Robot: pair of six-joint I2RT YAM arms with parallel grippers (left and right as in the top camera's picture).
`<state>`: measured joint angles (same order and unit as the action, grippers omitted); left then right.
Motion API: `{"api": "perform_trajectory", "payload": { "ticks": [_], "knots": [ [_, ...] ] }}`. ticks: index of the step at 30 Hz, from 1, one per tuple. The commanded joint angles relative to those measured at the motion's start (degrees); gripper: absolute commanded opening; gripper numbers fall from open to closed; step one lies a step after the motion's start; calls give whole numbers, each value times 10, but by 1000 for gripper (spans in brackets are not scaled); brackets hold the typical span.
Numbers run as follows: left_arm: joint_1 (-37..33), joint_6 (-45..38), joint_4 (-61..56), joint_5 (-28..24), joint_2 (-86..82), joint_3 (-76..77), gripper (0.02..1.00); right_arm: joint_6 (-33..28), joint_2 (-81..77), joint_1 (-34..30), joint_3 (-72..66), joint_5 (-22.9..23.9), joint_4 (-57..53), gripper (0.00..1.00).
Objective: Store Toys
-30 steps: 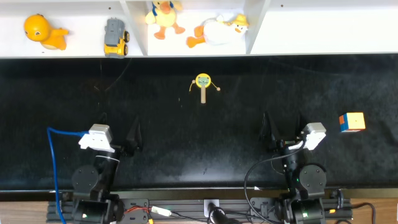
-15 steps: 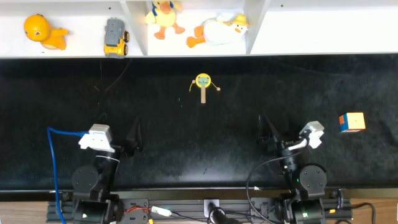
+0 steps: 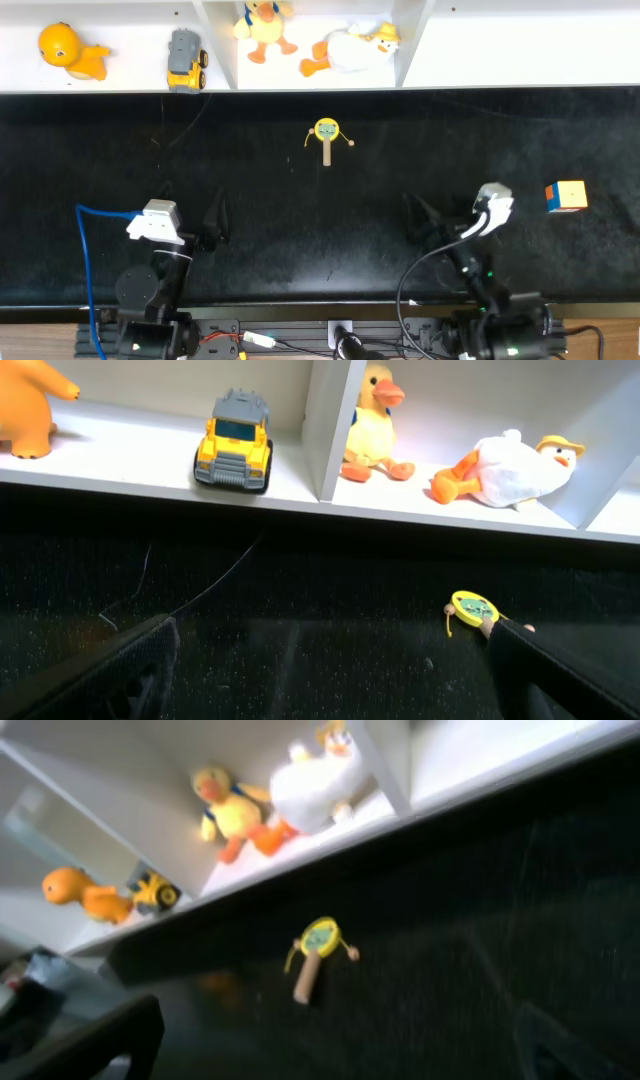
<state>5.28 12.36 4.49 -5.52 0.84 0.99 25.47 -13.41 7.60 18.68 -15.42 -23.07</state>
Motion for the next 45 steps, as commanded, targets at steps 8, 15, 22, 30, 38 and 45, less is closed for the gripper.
{"api": "perform_trajectory", "payload": {
  "ticks": [8,15,22,30,38,45],
  "knots": [
    [5,12,-3,-9,-7,-5,998,-227,-359,10,403,4,-217,998],
    [5,12,-3,-9,-7,-5,996,-255,-507,86,544,21,-278,998],
    [5,12,-3,-9,-7,-5,998,-226,-621,209,584,59,-280,998],
    [5,12,-3,-9,-7,-5,998,-153,-734,265,584,63,-281,998],
    [5,12,-3,-9,-7,-5,998,-19,-814,273,584,82,-273,963],
    [5,12,-3,-9,-7,-5,998,33,-873,273,584,97,-273,1000]
  ]
}}
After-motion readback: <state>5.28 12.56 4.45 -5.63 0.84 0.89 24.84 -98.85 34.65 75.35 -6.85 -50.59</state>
